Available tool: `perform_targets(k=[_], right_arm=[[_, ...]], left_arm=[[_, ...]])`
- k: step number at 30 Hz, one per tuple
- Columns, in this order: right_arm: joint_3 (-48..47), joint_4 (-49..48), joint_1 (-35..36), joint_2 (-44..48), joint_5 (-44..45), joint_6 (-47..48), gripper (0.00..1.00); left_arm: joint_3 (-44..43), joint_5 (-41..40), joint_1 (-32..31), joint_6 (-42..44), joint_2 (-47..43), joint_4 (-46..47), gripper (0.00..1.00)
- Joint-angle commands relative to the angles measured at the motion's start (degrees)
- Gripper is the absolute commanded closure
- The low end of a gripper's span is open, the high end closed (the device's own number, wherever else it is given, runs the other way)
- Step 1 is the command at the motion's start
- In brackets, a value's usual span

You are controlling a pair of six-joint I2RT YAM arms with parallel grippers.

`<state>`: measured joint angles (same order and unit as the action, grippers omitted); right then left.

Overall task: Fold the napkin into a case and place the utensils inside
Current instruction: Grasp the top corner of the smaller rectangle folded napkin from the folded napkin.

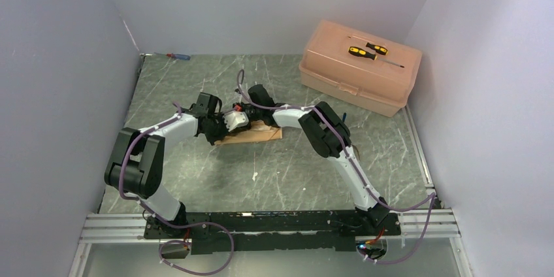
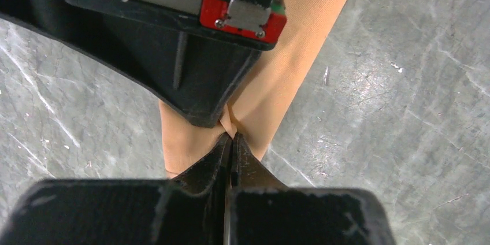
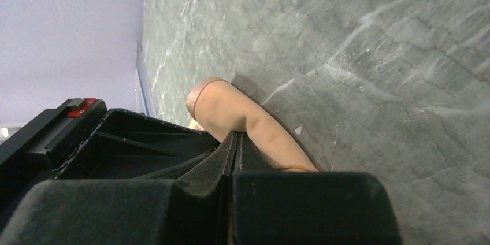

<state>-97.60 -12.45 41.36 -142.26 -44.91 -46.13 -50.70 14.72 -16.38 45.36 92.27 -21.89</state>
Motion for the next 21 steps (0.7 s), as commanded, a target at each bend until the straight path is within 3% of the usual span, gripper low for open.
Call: perform_targets(k=[1, 5, 8, 11, 12, 13, 21], right_arm=[[-0.3, 4.3, 0.2, 0.0, 7.6, 2.6, 1.00], [2.4, 6.7, 0.2, 0.7, 11.0, 5.1, 1.00], [3.2, 7.3, 0.2, 0.2, 11.0, 6.2, 1.00], [3.9, 7.2, 0.2, -0.4, 10.7, 6.7, 1.00], [4.0, 7.2, 0.1, -0.6, 10.6, 6.9, 1.00], [4.3, 6.9, 0.1, -0.6, 10.5, 6.9, 1.00], [5.5, 5.5, -0.2, 0.0, 9.7, 6.5, 1.00]], left_arm=[[2.2, -2.5, 0.3, 0.1, 1.3, -2.9, 0.91], [-0.1, -1.0, 0.3, -0.6, -2.0, -6.3, 0.72], [-4.1, 3.2, 0.8, -0.7, -6.1, -11.5, 0.44], [-9.9, 9.9, 3.9, -0.6, -8.0, -18.0, 0.38], [-11.3, 11.8, 5.2, 0.4, -8.5, -20.1, 0.22], [-12.5, 13.6, 6.3, 2.4, -9.2, -21.5, 0.16], [-12.9, 21.3, 11.5, 22.5, -9.6, -23.3, 0.06]])
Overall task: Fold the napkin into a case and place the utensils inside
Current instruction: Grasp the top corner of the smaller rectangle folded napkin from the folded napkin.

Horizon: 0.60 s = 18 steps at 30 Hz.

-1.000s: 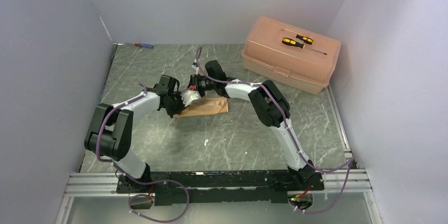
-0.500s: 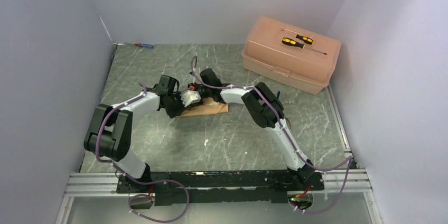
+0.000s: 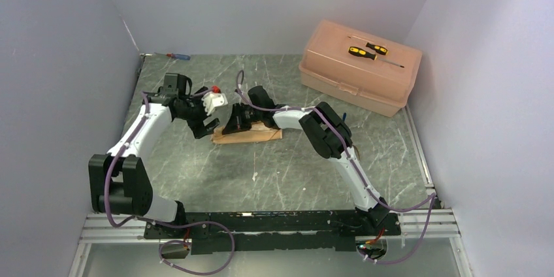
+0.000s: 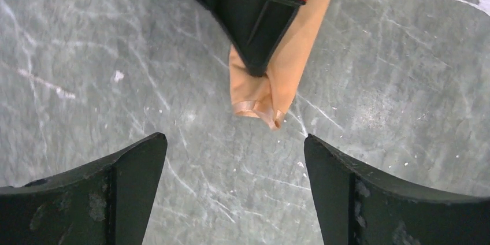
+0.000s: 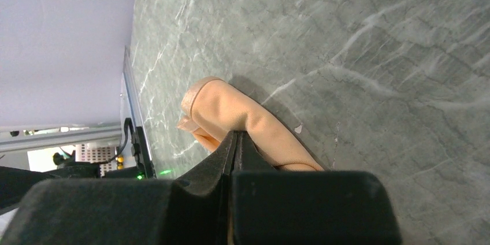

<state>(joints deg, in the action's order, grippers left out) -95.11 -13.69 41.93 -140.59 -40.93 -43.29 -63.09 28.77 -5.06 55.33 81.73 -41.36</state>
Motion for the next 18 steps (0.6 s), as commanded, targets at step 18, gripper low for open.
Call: perform_targets(k=[18], right_arm=[[3.1, 3.4, -2.1, -3.0, 1.6, 0.0, 1.00]], left_arm=[[18.9, -1.5, -4.2, 33.3, 4.6, 20.3, 0.06]])
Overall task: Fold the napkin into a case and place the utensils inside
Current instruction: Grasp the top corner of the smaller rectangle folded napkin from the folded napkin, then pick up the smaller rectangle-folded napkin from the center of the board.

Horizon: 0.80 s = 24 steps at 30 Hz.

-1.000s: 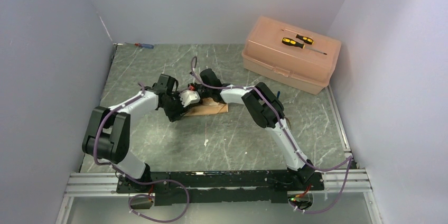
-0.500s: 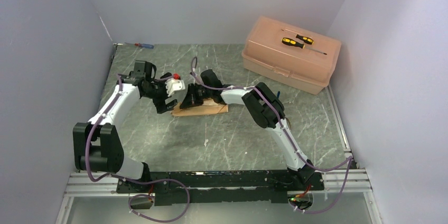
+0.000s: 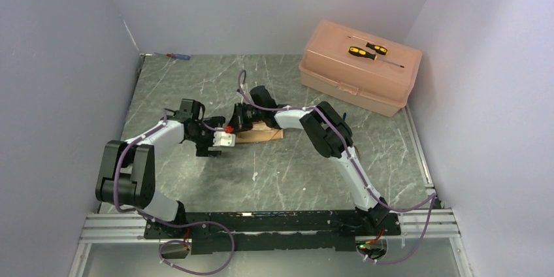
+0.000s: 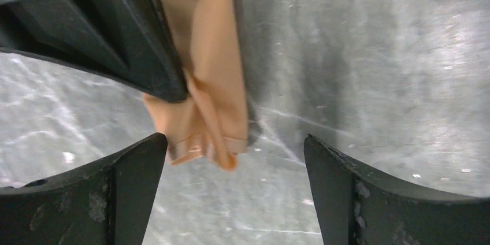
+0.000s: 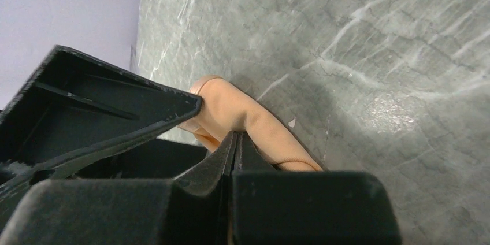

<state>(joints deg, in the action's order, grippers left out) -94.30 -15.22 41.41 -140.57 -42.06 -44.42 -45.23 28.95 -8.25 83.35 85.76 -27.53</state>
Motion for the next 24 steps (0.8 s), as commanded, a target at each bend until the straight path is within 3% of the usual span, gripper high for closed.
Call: perform_targets(k=[1, 12, 19, 24], right_arm=[[2.1, 4.9, -1.7, -3.0, 2.6, 1.1, 1.00], [1.4, 3.2, -2.3, -3.6, 0.8, -1.0, 1.00], [0.8, 2.9, -2.3, -3.2, 0.6, -1.2, 1.00], [4.8, -1.9, -4.3, 2.6, 1.8, 1.9, 1.00]], left_arm=[[1.7, -2.1, -1.5, 6.0, 0.8, 7.2, 0.09], [5.7, -6.7, -4.8, 15.8, 3.8, 10.5, 0.54], [7.2, -9.5, -6.4, 16.3, 3.5, 10.9, 0.95], [1.0, -9.3, -6.9, 11.7, 4.4, 1.1, 0.97]])
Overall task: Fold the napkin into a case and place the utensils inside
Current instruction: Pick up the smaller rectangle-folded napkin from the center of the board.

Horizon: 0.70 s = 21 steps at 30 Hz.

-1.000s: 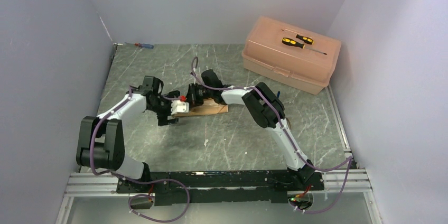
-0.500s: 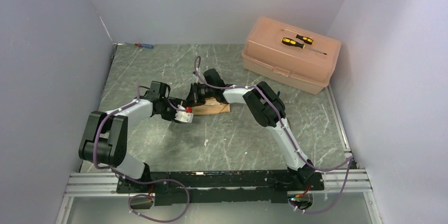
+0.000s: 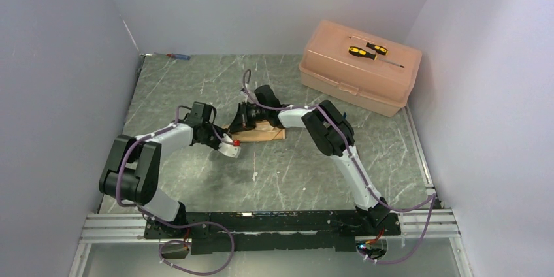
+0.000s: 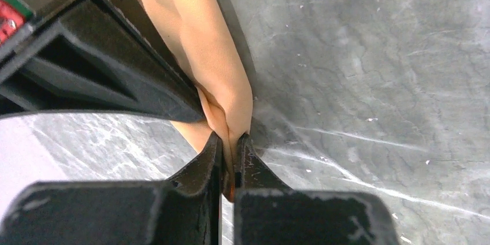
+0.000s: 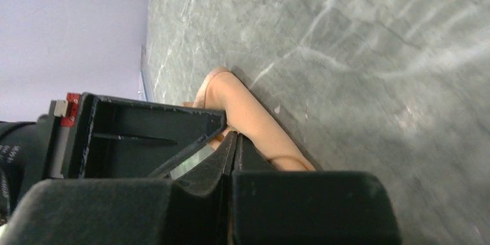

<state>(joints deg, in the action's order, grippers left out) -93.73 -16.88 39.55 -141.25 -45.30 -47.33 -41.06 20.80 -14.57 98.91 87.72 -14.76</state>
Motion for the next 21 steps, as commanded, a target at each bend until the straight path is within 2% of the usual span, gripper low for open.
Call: perform_targets(k=[1, 3, 4, 5, 8, 9, 10, 12, 14, 15, 17, 19, 21], right_arm=[[5.7, -1.2, -3.2, 5.3, 5.7, 6.5, 0.98], [9.1, -1.9, -4.8, 10.7, 7.6, 13.0, 0.87], [11.2, -1.8, -5.3, 13.9, 8.9, 16.5, 0.74], [14.0, -1.4, -5.9, 18.9, 11.1, 20.6, 0.67], [23.6, 0.3, -6.3, 31.7, 22.3, 32.7, 0.46], [28.0, -1.2, -6.3, 36.6, 27.1, 35.7, 0.05], [33.3, -3.3, -6.1, 42.2, 31.9, 38.2, 0.01], [44.5, -9.8, -6.6, 51.5, 36.6, 39.0, 0.00], [52.4, -18.2, -7.4, 57.0, 41.9, 35.0, 0.00], [54.9, -22.0, -7.7, 57.7, 41.2, 33.4, 0.00], [54.4, -18.9, -8.0, 58.6, 31.1, 40.8, 0.00], [51.2, -9.7, -6.5, 58.6, 25.1, 50.6, 0.00], [50.5, -3.2, -2.4, 58.1, 29.4, 61.8, 0.00]], left_arm=[[-4.9, -0.7, -0.5, -4.9, 2.6, -14.8, 0.97], [-7.7, 0.6, -0.3, -6.4, 2.6, -21.0, 0.97], [-8.8, 1.2, -0.2, -6.8, 2.6, -23.3, 0.97], [-10.3, 1.7, -0.1, -7.4, 2.4, -25.3, 0.97], [-13.0, 3.4, 0.3, -10.0, 1.9, -30.6, 0.97], [-13.3, 3.7, 0.5, -10.8, 1.3, -31.2, 0.97], [-13.2, 3.9, 0.8, -10.7, 0.7, -31.8, 0.97], [-12.4, 4.0, 1.1, -10.2, -0.3, -32.0, 0.97], [-11.9, 4.0, 1.3, -9.6, -0.6, -32.6, 0.97], [-11.9, 3.9, 1.4, -9.5, -0.6, -32.7, 0.97], [-12.4, 4.1, 1.8, -9.9, -0.4, -33.4, 0.97], [-13.2, 4.6, 2.2, -10.7, -0.7, -34.0, 0.97], [-14.3, 5.3, 2.9, -11.4, -1.1, -34.7, 0.97]])
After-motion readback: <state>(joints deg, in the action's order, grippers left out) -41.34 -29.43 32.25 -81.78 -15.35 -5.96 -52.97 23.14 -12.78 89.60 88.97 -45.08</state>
